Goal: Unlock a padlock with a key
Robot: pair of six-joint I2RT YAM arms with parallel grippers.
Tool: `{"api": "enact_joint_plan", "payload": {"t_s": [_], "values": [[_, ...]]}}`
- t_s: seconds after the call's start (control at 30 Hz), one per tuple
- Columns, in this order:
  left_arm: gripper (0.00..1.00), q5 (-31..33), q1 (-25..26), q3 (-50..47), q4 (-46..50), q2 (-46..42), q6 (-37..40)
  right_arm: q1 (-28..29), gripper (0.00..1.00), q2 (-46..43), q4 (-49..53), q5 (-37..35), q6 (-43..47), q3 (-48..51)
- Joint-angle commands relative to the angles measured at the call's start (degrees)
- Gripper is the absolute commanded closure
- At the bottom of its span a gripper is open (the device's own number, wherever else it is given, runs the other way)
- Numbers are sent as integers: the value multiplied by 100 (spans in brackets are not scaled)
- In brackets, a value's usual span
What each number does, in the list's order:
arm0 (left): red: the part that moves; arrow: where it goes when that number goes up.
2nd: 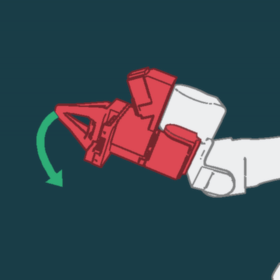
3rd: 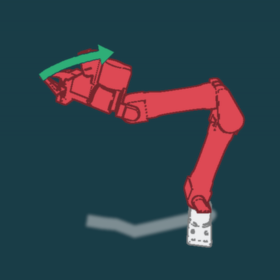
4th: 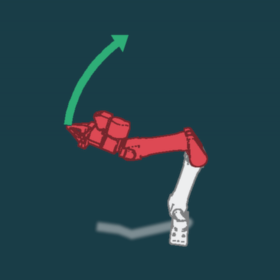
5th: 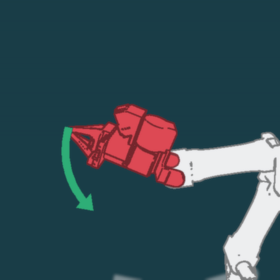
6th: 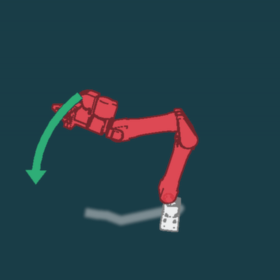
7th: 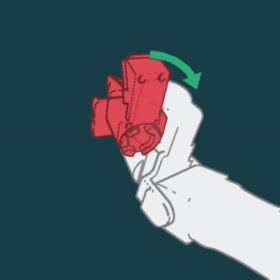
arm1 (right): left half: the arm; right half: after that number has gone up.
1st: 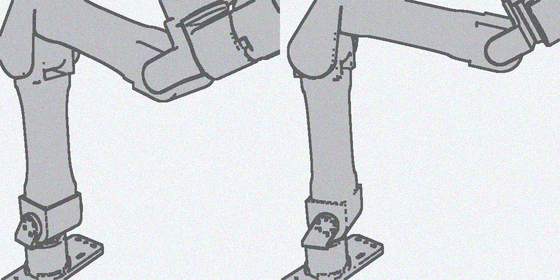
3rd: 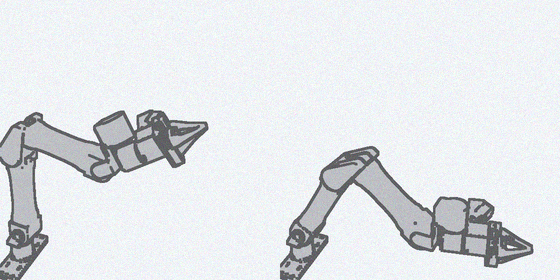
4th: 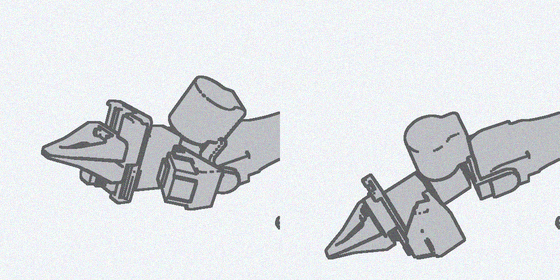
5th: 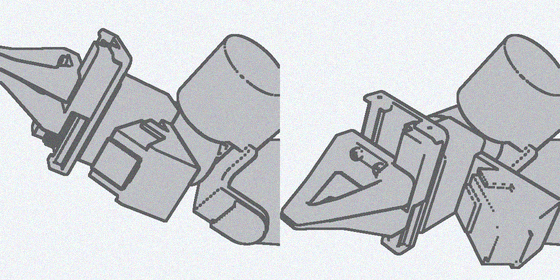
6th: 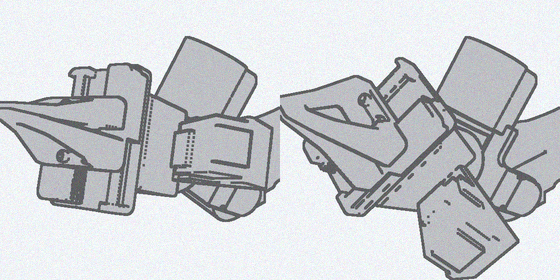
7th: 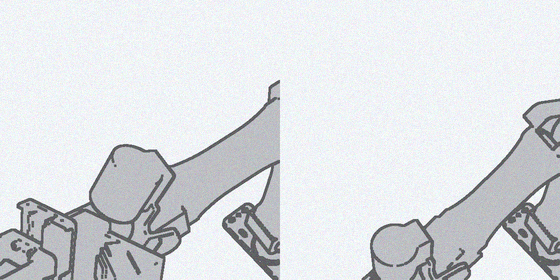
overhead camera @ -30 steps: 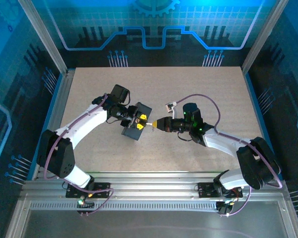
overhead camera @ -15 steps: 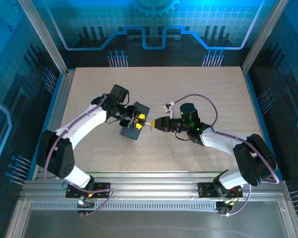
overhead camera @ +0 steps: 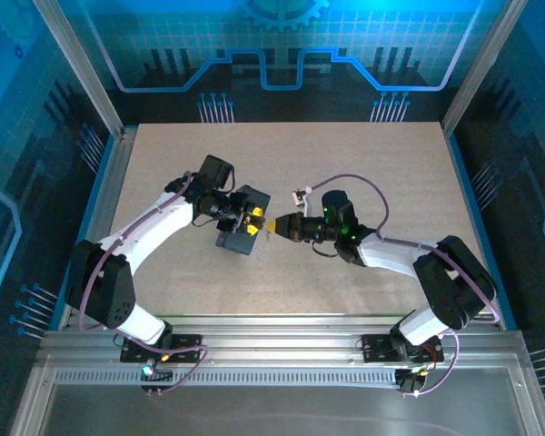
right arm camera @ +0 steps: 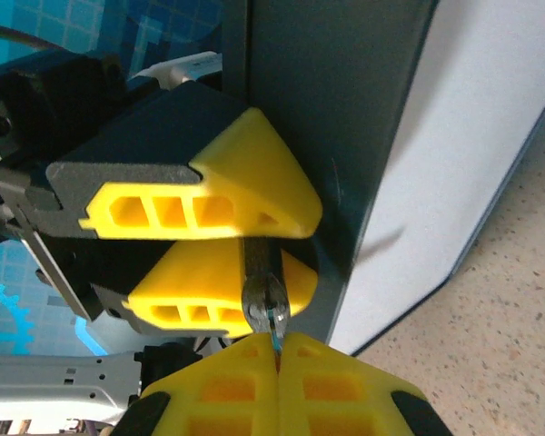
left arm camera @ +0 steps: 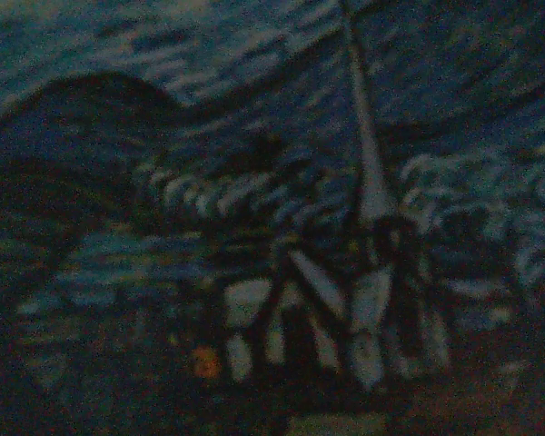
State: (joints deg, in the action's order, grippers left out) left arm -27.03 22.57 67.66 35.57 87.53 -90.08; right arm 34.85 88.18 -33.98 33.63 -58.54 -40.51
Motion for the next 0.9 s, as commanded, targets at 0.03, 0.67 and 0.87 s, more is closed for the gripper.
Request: {"api": "enact_joint_plan", "payload": {"t_s": [0.03,0.67,0.87], "values": [[100,-476,97,28,-363,-201,8,263,100,65,-601,150,-78,-286],[100,-544,124,125,-525,-93,-15,579,100,667,-1043,630,-306,-1196],[100,-532,36,31,-501,-141,-28,553,95,642,-501,786,-66,-1390]]}}
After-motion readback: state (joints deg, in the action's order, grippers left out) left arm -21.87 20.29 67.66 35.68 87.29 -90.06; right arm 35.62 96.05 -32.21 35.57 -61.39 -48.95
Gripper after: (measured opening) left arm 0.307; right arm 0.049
